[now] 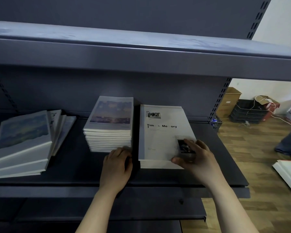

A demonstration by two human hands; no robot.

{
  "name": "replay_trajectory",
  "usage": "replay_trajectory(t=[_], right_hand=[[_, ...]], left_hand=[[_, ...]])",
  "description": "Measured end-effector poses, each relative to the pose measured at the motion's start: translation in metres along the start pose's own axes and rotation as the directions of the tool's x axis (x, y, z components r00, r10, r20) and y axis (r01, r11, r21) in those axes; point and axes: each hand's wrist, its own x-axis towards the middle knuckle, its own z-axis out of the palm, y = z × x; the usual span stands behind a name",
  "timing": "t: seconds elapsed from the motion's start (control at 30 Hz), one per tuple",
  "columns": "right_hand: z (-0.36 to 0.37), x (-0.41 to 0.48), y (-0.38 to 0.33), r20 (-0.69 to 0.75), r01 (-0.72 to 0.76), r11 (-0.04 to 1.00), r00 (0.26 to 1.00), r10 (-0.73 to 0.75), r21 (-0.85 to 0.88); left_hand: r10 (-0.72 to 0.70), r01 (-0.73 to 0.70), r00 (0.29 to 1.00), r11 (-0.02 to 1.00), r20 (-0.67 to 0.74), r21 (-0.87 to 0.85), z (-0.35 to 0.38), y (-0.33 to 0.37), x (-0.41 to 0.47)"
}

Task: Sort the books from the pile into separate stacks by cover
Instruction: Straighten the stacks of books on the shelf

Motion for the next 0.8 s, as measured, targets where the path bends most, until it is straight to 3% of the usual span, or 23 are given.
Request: replay_trajectory(t=[0.63, 0.8], right_hand=[[0.003, 0.026, 0.002, 0.02, 0.049, 0.999, 0.999, -0.049, 0.007], [0.001, 0.026, 0.004, 0.081, 0.065, 0.998, 0.995, -0.063, -0.027]], left_hand=[[-0.033, 0.033, 0.999, 0.999, -0.008, -0.012, -0.003, 0.005, -0.001], [-0.029, 0.029, 1.0, 0.999, -0.011, 0.014, -0.003, 0.007, 0.0]])
